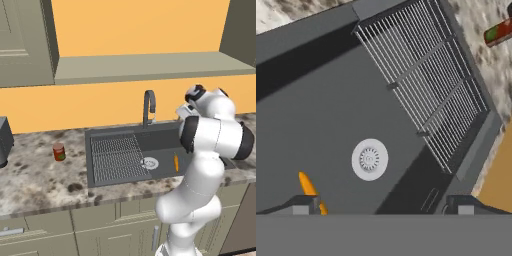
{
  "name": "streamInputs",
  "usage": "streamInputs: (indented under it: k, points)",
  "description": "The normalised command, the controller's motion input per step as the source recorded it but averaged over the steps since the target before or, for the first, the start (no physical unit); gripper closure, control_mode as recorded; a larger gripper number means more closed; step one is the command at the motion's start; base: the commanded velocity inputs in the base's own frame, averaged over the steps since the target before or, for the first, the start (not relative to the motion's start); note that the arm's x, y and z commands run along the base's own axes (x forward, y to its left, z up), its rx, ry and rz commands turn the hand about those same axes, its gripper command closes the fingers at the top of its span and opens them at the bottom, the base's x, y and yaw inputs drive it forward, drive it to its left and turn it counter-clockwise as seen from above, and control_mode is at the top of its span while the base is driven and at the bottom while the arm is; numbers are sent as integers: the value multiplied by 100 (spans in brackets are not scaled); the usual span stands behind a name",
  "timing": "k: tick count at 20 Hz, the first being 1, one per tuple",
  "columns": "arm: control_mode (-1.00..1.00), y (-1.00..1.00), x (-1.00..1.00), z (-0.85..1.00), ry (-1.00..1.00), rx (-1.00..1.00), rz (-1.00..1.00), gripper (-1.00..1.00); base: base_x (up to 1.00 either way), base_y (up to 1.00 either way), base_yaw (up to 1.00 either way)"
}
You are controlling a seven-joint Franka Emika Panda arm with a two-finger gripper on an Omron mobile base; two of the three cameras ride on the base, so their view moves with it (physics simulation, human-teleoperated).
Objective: Turn on the sink faucet. Then move the carrot from the counter to the sink. Turn off the sink. Move the vegetable from the sink to the pot next to the stove. Finally move the pot to the rear left burner.
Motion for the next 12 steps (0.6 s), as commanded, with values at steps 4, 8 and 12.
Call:
streamInputs:
  k: [4,8,12]
  points:
    - [-100,-26,-9,-1,-7,-30,13,-100,0,0,0]
    - [-100,-29,-13,-15,-2,-30,17,-100,0,0,0]
    - [-100,-30,-15,-30,0,-28,21,-100,0,0,0]
